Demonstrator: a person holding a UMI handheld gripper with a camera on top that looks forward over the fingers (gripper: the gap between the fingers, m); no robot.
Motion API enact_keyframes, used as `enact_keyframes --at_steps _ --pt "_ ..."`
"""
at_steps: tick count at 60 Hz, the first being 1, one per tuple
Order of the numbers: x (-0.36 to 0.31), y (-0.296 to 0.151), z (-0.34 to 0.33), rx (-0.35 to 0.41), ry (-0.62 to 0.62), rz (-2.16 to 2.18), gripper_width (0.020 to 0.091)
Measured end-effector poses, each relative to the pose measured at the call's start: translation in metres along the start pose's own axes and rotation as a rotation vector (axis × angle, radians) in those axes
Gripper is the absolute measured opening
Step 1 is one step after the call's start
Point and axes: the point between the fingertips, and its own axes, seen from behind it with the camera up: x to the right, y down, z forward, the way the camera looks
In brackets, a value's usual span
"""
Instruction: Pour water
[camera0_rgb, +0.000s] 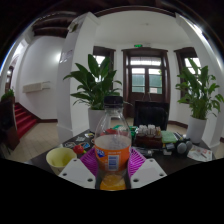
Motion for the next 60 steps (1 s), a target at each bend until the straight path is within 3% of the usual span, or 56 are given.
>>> enact_keyframes --at_steps 11,16,21,24,25,26,31,60 --pt "0.003 0.001 -0.009 0.032 0.011 0.022 0.0358" --pt "0.004 0.0 -0.01 0.039 0.025 0.03 0.0456" --pt "0.004 0.002 -0.012 0.026 0.036 0.037 0.051" --pt "0.006 0.011 -0.014 -0.018 0.049 0.061 0.0581" --pt "0.005 0.013 -0.016 -0.027 0.05 0.072 0.0639" --pt "0.004 0.014 -0.018 -0.031 0.051 0.083 0.0637" --pt "0.006 0.014 -0.032 -0.023 0.064 0.12 0.0852" --pt "0.054 0.035 -0.2 -0.075 0.296 0.151 0.0844"
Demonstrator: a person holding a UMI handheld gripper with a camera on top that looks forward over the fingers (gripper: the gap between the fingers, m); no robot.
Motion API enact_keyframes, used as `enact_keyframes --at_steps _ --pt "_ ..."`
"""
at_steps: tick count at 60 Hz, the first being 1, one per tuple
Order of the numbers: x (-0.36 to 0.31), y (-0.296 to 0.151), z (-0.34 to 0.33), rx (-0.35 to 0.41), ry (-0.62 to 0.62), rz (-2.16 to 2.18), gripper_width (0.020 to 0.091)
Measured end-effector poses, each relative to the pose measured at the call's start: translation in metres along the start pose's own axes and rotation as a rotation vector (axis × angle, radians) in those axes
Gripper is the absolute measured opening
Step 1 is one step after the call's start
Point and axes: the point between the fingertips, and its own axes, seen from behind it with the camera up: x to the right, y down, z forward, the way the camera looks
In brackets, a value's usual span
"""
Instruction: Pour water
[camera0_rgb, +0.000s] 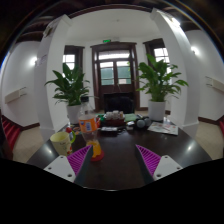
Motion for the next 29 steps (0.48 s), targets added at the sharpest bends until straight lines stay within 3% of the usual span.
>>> enact_keyframes --at_steps 13,29 --pt "0.043 -0.009 -0.043 0.013 0.116 0.021 0.0844" --pt "0.054 -0.006 -0.066 0.025 0.148 0.013 0.0841"
